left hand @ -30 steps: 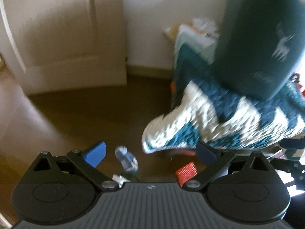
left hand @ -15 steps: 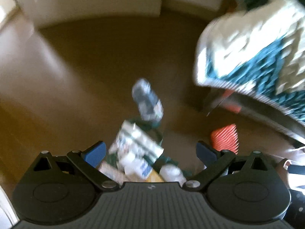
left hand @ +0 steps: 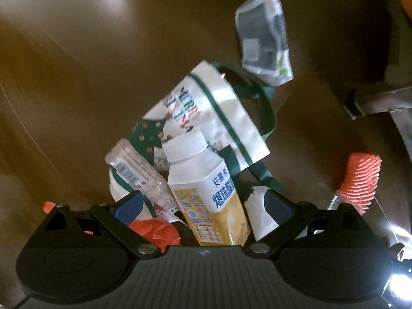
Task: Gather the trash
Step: 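Grasp the milk bottle with the left tool while the right tool grasps the clear plastic tray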
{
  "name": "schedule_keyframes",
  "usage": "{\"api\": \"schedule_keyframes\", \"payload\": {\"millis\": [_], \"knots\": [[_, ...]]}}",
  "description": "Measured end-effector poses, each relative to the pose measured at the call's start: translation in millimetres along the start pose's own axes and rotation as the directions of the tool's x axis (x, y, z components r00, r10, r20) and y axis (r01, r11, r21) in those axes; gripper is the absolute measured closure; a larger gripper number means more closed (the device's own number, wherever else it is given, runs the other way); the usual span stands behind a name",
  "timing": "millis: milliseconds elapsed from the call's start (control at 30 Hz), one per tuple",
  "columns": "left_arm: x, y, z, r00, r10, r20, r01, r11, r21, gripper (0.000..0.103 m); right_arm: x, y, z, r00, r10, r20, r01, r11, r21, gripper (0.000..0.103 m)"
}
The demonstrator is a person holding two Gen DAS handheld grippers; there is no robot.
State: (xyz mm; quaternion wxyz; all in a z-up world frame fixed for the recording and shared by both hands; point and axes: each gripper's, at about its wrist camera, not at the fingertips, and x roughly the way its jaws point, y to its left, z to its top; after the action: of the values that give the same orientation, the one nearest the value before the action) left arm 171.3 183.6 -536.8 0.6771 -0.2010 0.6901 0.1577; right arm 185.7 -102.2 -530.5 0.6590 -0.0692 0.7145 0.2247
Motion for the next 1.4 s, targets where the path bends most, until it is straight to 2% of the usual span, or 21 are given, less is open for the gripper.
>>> {"api": "schedule_keyframes", "payload": {"millis": [200,300,367,467,500,567,633,700,867,1100,1267,1400], "knots": [[23,5,-1,1.0,-0.012,-0.012,0.011,0.999,-0.042,0.003,29,-8,12,0.998,-0.038,-0.043,0.041,0.997,0.063,0.048],[26,4,-2,1.0,0.0,-0.008,-0.001,0.999,-0.047,0.009,38,-12,15,0.998,-0.032,-0.048,0.036,0.995,0.089,0.048],[29,6,-5,1.0,0.009,-0.008,-0.01,0.999,-0.05,0.009,43,-14,16,0.998,-0.036,-0.054,0.041,0.993,0.11,0.049],[31,9,-7,1.0,0.019,-0.003,-0.019,0.998,-0.059,0.017,50,-12,19,0.995,-0.062,-0.076,0.07,0.991,0.117,0.064],[31,8,-8,1.0,0.026,-0.003,-0.026,0.998,-0.064,0.022,52,-10,19,0.992,-0.082,-0.091,0.092,0.99,0.108,0.074],[31,9,-9,1.0,0.025,-0.003,-0.025,0.997,-0.072,0.024,55,-6,20,0.99,-0.089,-0.11,0.1,0.99,0.099,0.08],[30,8,-10,1.0,0.021,0.006,-0.02,0.998,-0.065,0.038,57,0,19,0.987,-0.11,-0.118,0.119,0.99,0.078,0.1],[32,4,-11,0.999,0.033,0.01,-0.032,0.999,-0.044,0.038,59,4,17,0.98,-0.15,-0.13,0.157,0.987,0.045,0.103],[28,-3,-17,0.999,0.043,0.027,-0.042,0.999,-0.026,0.039,41,12,7,0.983,-0.171,-0.071,0.171,0.985,-0.005,0.103],[12,1,-31,0.999,0.028,0.031,-0.027,0.999,-0.026,0.04,-15,16,-2,0.987,-0.16,0.023,0.159,0.987,0.015,0.103],[-12,5,-42,0.998,0.001,0.062,-0.003,1.0,0.024,0.041,-70,23,-16,0.971,-0.2,0.134,0.205,0.978,-0.027,0.103],[-35,5,-50,0.996,-0.025,0.088,0.023,0.999,0.033,0.042,-104,24,-31,0.958,-0.223,0.183,0.23,0.973,-0.018,0.103]]}}
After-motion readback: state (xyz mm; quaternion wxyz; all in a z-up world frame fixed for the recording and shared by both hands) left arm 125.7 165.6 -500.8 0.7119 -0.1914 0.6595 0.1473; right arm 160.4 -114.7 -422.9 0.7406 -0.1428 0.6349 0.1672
